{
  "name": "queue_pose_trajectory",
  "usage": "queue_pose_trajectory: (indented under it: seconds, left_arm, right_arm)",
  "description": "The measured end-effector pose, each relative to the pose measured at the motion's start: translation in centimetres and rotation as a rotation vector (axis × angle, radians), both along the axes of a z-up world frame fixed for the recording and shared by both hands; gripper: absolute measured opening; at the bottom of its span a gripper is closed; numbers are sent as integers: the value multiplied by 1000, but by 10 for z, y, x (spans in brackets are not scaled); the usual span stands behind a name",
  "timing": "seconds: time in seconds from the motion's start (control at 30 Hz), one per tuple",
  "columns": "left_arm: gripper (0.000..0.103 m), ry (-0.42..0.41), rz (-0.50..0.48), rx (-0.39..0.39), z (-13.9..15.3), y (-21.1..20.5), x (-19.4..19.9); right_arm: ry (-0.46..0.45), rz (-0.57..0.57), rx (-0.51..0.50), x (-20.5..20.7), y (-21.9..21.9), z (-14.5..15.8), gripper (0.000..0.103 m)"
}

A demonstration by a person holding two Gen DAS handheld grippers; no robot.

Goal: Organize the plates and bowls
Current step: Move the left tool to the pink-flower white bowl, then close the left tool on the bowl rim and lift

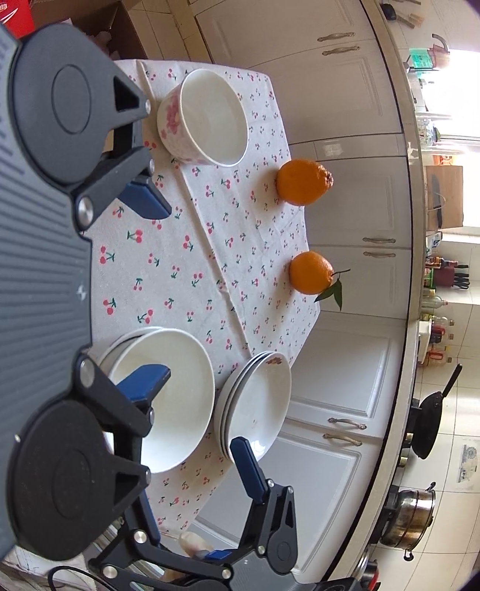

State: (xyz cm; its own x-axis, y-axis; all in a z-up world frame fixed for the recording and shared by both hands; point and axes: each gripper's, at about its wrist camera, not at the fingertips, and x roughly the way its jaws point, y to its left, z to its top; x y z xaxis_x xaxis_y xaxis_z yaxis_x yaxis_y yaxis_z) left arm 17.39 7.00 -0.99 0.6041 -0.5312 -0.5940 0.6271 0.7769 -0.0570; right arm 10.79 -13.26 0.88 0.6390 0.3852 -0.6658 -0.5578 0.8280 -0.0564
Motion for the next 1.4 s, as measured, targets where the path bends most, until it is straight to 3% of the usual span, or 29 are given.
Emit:
queue_pose_trajectory:
  seconds: [0.5, 0.77, 1.4]
  left_arm:
    - [95, -89, 129, 31, 20, 54, 57]
    - [100, -83, 152, 40, 16, 69, 91]
    - [97, 39, 198, -4, -21, 98, 157]
  right_arm:
    - [-9, 61, -18, 61, 45, 11, 103]
    - [-3, 111, -46, 99, 70, 13, 103]
    - [47, 268, -153, 181, 121, -17, 103]
